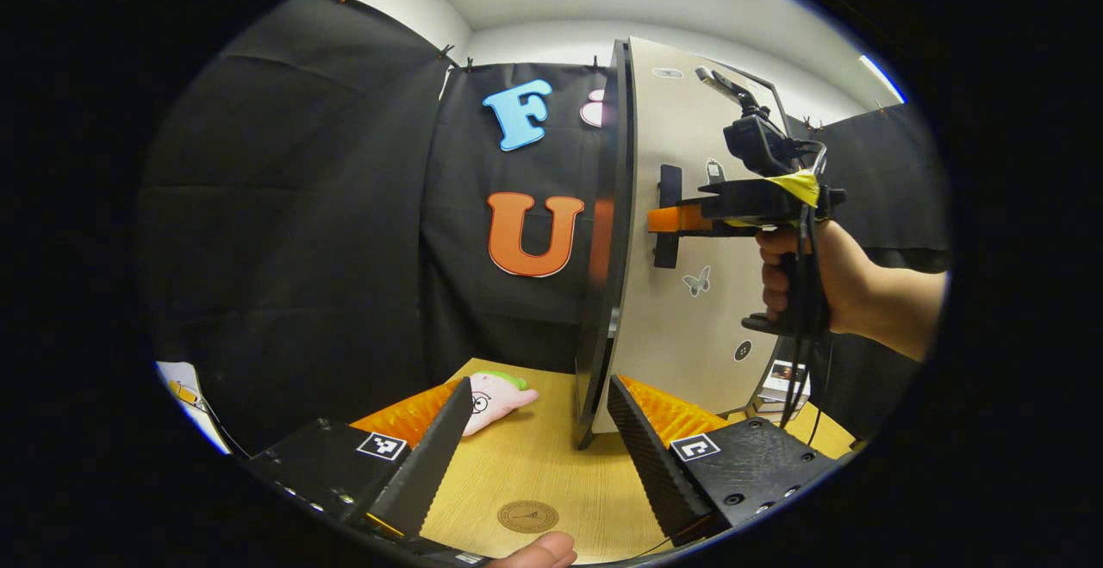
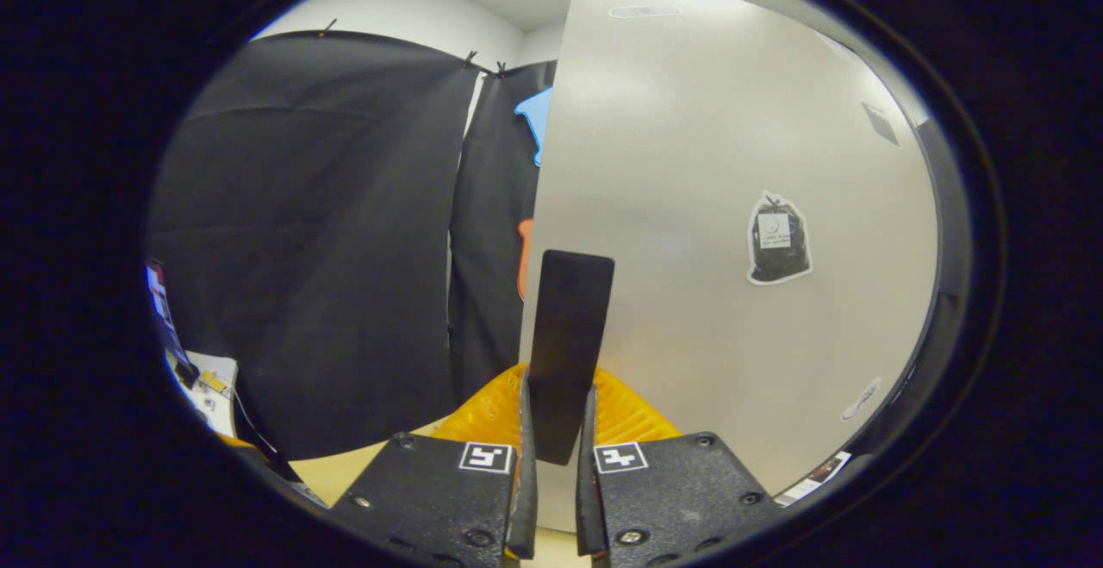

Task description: Open the cabinet door with the right hand, grasp the bottle in the cabinet with the left hand and place it on the coaster, then close the cabinet door with the right hand.

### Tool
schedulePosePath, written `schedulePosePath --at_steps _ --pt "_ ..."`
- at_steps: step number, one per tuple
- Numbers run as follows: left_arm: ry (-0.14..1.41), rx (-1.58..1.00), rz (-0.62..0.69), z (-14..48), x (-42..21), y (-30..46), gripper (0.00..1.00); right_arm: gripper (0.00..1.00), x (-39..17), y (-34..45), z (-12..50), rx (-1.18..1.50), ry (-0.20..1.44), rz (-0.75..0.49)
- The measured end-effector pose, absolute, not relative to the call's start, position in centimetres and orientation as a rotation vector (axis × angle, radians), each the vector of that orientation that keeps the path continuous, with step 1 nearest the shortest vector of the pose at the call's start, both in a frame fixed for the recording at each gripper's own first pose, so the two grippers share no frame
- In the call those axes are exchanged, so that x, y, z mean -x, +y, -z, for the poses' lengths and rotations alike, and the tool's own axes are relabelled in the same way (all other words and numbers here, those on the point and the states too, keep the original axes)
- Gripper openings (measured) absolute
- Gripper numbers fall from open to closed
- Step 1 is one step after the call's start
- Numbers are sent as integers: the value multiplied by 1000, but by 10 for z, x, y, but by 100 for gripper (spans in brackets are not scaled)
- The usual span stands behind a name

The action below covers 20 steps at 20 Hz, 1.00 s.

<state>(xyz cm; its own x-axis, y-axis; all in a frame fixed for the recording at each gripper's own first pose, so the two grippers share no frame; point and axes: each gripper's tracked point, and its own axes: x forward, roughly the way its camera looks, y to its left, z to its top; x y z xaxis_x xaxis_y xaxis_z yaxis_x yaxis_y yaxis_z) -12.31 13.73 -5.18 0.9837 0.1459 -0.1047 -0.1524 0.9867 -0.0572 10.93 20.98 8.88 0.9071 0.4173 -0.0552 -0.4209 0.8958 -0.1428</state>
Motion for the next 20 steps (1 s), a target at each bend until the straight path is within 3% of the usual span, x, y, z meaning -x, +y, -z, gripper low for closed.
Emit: schedulePosePath --at_steps 5,10,20 --pt "100 59 -93 55 125 134 95 22 -77 198 -88 176 76 -516" --pt "175 33 -47 87 108 129 95 22 -46 181 -88 161 136 -520" --pt "189 -53 93 86 -7 86 95 22 20 112 -83 183 244 -509"
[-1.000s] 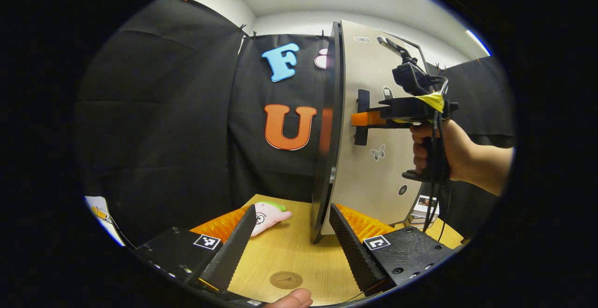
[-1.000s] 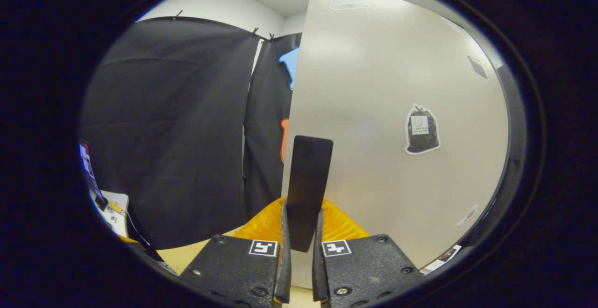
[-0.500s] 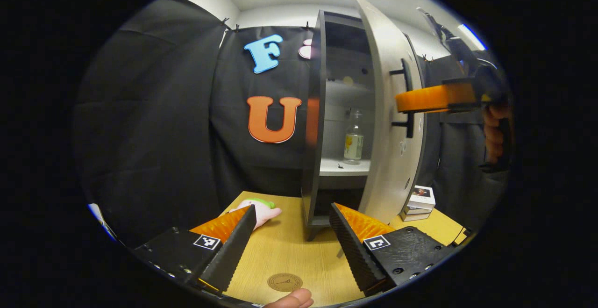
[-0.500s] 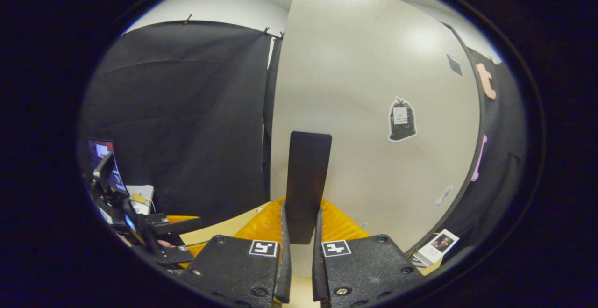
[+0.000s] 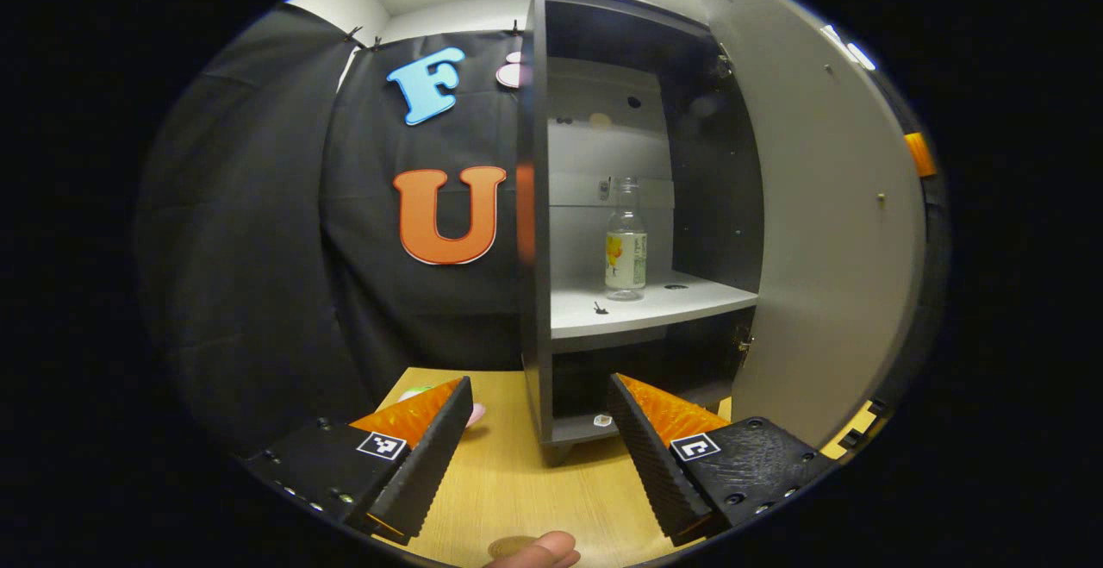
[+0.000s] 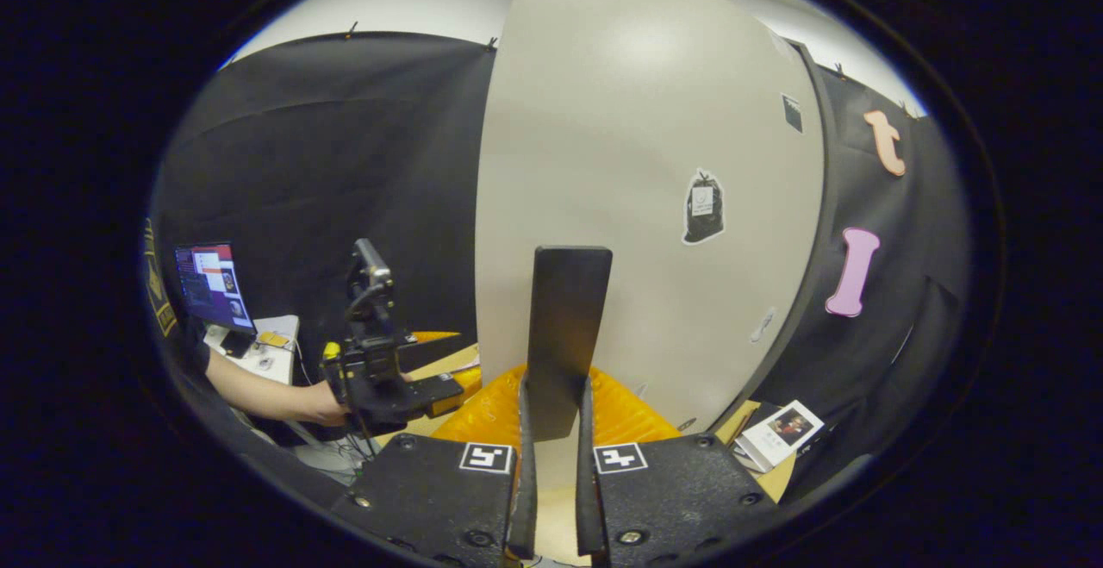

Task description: Open the cabinet door with the right hand, grasp the bottle in the cabinet with the left hand and place it on the coaster, then close the cabinet door with the right hand.

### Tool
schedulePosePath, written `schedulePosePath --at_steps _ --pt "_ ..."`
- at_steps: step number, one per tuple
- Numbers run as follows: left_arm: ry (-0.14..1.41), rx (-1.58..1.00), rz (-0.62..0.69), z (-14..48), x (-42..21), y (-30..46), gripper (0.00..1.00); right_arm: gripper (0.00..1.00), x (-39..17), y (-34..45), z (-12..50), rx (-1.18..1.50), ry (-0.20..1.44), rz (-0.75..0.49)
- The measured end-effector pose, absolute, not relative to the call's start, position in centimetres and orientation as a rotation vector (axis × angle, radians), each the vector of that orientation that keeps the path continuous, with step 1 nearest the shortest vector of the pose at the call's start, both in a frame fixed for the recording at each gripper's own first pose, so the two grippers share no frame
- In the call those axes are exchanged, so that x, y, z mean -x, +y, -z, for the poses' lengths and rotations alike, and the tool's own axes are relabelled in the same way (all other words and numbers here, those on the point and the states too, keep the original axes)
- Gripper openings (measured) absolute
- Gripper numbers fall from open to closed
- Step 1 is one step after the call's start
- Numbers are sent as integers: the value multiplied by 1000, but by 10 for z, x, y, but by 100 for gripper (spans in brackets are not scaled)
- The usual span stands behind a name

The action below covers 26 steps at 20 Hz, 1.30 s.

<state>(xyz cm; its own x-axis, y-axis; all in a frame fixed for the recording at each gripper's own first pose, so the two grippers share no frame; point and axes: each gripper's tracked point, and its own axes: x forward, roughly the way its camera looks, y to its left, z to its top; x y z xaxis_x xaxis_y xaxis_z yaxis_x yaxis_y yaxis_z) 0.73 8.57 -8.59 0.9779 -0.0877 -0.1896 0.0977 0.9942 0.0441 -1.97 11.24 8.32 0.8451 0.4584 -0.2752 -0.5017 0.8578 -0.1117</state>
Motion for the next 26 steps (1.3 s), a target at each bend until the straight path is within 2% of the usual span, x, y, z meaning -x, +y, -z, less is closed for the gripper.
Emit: schedulePosePath --at_steps 7,12,14,16,18,19,20,21,23,26 --pt "78 -115 182 37 -96 3 95 22 43 67 -82 179 243 -491" --pt "0 -135 224 13 -145 -43 96 23 52 29 -75 157 258 -405" --pt "-26 -146 191 7 -165 -46 96 30 60 19 -64 200 307 -371" --pt "-43 -149 139 2 -184 -40 96 48 57 6 -60 263 299 -329" --pt "-32 -123 104 5 -198 -38 96 57 59 -11 -52 318 325 -262" --pt "-24 -109 84 6 -208 -34 96 77 63 -15 -49 337 338 -249" --pt "-13 -85 63 8 -215 -30 96 85 64 -15 -49 348 334 -232" --pt "-17 -63 46 7 -221 -25 96 87 63 -17 -51 351 324 -212" --pt "-30 -48 22 5 -232 -18 96 82 65 -25 -49 329 322 -175" --pt "-30 -56 27 8 -243 -19 96 82 65 -40 -48 291 325 -141"
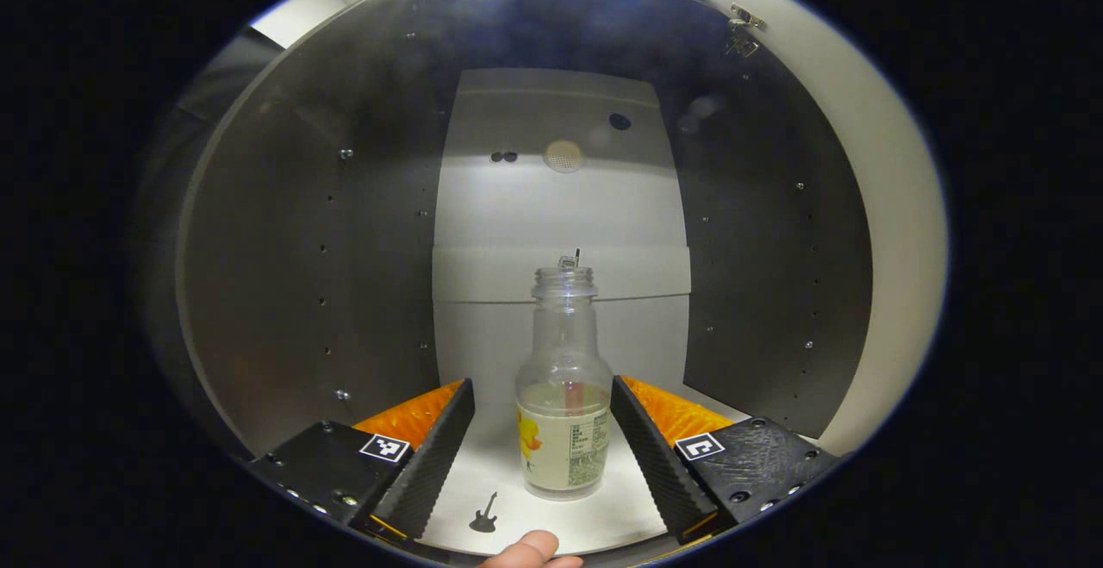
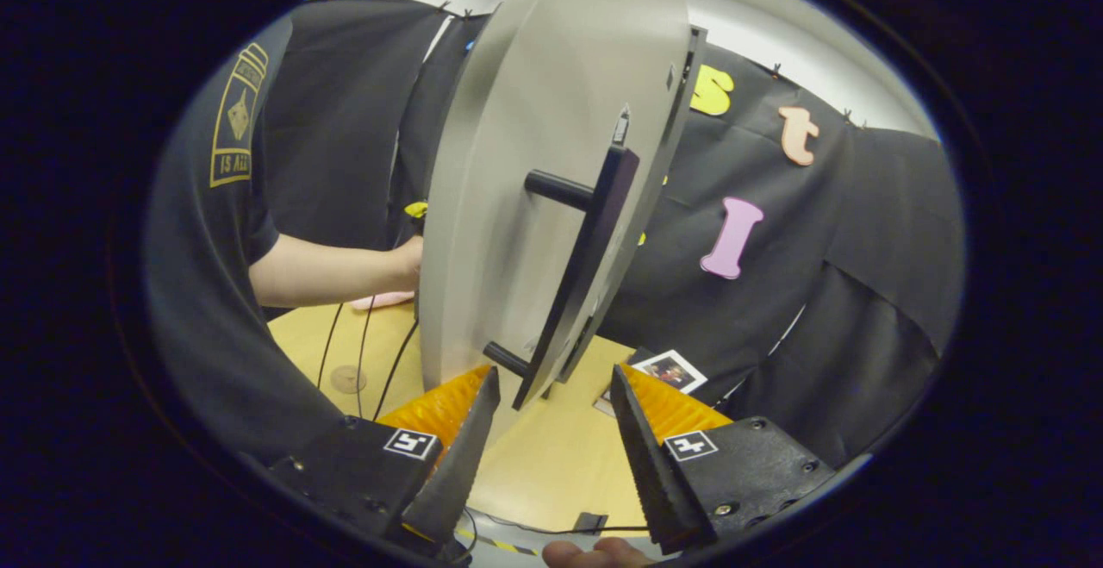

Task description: Open the cabinet door with the right hand, grasp the bottle in the cabinet with the left hand and place it on the coaster, then close the cabinet door with the right hand.

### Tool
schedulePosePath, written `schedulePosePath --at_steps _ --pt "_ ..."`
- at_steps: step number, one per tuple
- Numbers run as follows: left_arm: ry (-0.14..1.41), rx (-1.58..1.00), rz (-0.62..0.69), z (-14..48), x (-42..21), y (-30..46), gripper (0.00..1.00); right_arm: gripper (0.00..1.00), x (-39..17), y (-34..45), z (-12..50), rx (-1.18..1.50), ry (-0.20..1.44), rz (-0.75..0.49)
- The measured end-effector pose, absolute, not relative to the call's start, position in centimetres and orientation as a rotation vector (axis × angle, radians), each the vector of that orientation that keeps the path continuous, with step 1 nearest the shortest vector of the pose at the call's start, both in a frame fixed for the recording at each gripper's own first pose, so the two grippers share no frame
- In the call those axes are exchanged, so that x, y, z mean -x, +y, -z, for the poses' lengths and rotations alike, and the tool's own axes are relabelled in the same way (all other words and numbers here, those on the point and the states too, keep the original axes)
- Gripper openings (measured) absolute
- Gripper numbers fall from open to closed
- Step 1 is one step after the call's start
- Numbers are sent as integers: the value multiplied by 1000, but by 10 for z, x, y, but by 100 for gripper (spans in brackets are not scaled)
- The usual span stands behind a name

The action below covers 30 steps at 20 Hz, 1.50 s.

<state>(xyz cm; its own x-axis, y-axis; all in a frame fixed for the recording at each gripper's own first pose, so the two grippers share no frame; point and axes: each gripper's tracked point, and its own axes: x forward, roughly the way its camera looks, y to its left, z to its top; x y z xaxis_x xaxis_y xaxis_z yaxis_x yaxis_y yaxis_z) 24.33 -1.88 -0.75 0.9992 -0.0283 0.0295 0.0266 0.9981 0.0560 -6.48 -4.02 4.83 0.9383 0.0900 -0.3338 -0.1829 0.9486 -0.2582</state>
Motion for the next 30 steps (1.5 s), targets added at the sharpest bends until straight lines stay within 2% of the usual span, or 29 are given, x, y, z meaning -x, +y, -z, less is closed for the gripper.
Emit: schedulePosePath --at_steps 7,10,11,16,18,22,25,28,30 --pt "10 -22 50 20 -269 -33 96 81 66 -50 -49 259 318 -124" --pt "49 -13 19 30 -277 -23 95 81 66 -51 -47 234 313 -134" --pt "73 6 10 34 -281 -20 77 81 65 -51 -47 218 310 -141" --pt "119 75 -4 30 -273 -14 75 81 63 -54 -43 136 278 -175" --pt "81 48 -12 17 -266 -9 75 81 63 -55 -41 75 263 -197" --pt "65 27 -38 7 -226 -9 75 81 57 -64 -36 -61 240 -244" --pt "42 6 -67 -3 -193 4 75 81 45 -90 -34 -114 222 -215" --pt "-3 -34 -146 -13 -154 27 75 80 36 -118 -33 -109 184 -189" --pt "7 -81 -202 -4 -125 42 75 80 33 -125 -31 -133 171 -225"
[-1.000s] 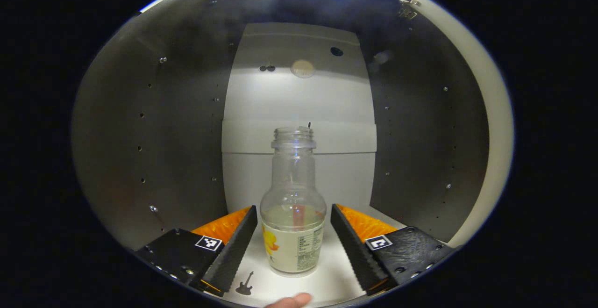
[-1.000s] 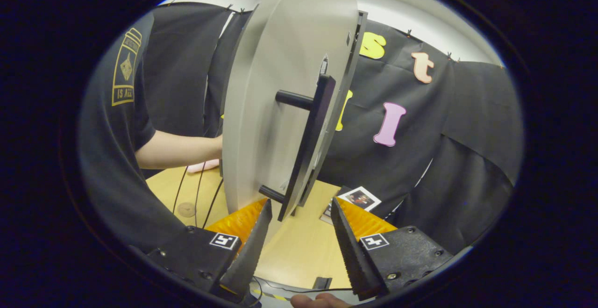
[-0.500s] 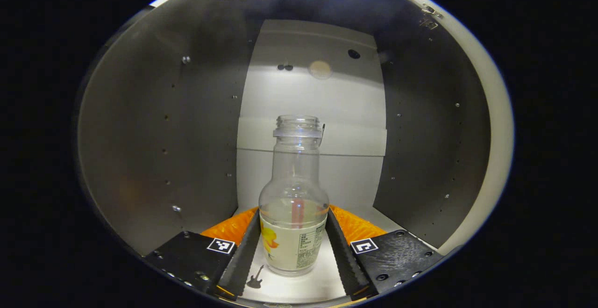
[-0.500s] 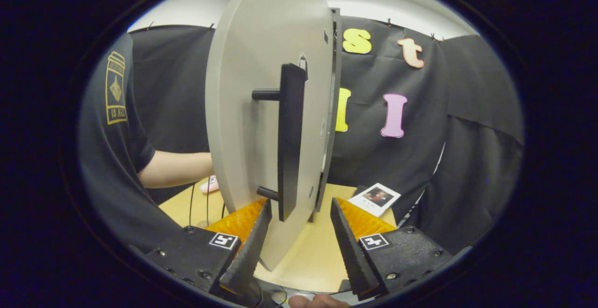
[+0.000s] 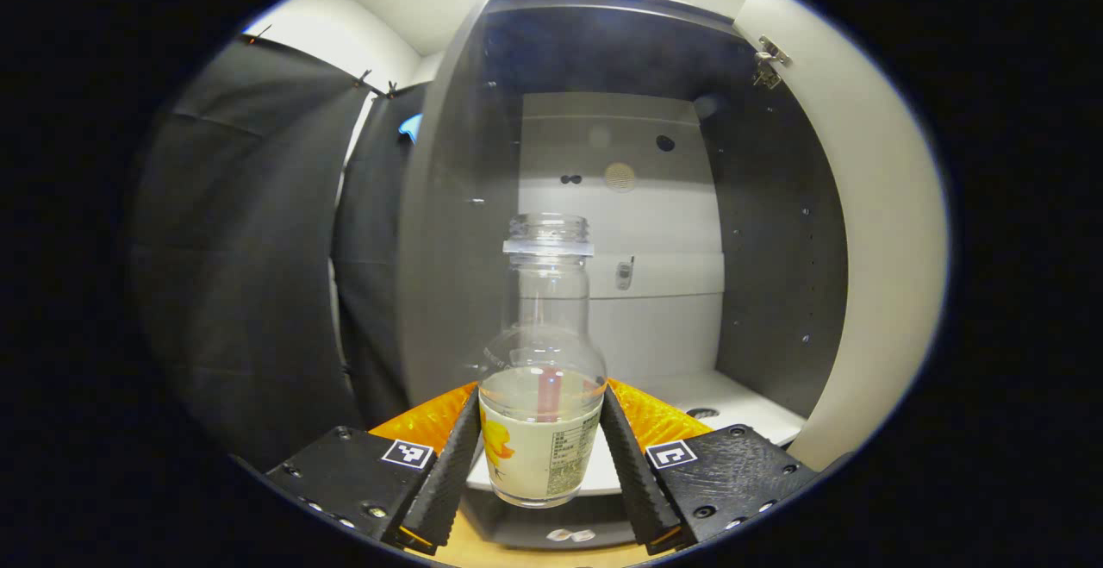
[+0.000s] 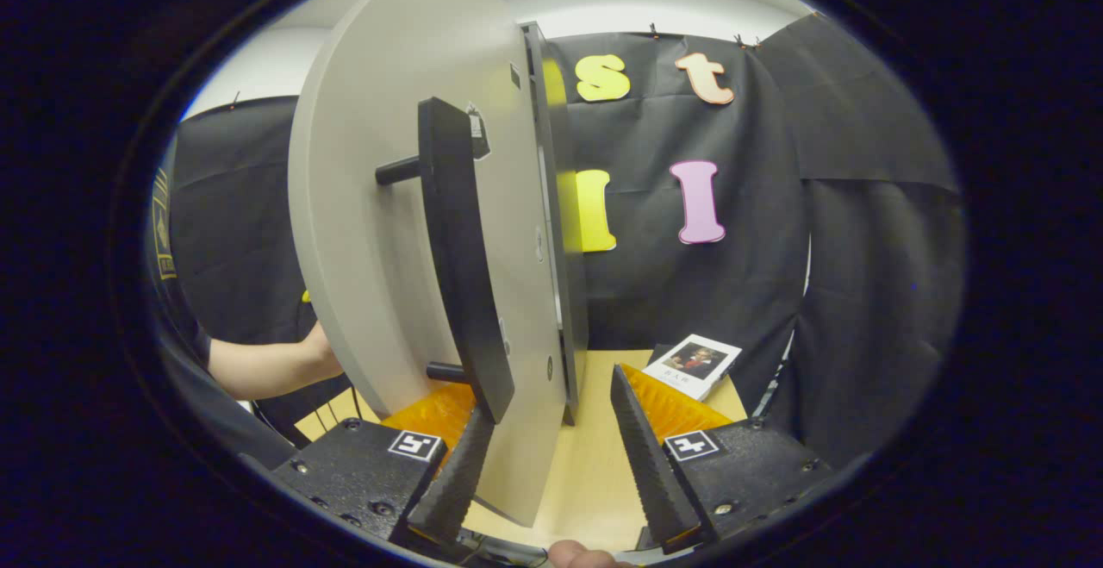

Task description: Open the cabinet door with the right hand, grasp the bottle in the cabinet with the left hand and place it on the coaster, then close the cabinet door with the right hand.

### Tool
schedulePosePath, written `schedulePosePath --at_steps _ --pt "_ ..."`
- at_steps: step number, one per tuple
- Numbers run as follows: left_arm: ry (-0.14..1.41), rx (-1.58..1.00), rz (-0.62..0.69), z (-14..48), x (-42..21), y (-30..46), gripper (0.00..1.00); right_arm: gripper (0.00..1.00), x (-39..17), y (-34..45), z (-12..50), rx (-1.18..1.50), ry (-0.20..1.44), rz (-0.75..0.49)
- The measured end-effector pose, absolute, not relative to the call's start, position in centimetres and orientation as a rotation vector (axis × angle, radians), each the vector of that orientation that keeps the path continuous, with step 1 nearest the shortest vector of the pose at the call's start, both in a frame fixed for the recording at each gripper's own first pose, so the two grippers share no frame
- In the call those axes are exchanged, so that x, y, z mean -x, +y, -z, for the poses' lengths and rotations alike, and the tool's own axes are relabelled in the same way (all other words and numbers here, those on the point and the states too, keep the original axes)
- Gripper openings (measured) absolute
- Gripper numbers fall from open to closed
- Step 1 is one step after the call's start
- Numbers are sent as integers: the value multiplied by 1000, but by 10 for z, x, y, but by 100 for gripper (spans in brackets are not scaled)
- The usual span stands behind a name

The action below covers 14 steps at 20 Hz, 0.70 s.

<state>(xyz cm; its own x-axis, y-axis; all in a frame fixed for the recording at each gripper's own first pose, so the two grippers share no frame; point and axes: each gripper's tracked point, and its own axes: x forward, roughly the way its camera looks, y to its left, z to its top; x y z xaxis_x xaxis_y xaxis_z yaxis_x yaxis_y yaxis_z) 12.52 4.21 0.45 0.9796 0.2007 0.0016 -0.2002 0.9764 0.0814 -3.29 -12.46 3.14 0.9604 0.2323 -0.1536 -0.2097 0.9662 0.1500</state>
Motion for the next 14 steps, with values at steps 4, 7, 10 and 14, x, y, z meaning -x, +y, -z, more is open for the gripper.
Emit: schedulePosePath --at_steps 4,7,10,14 --pt "-10 -167 -305 4 -64 67 75 95 26 -116 -25 -216 193 -326" --pt "-15 -185 -317 17 -27 76 75 96 27 -126 -24 -234 190 -281" --pt "17 -185 -292 45 -6 85 75 96 29 -124 -20 -302 198 -212" --pt "40 -105 -305 97 34 110 75 98 29 -115 -14 -434 230 -180"
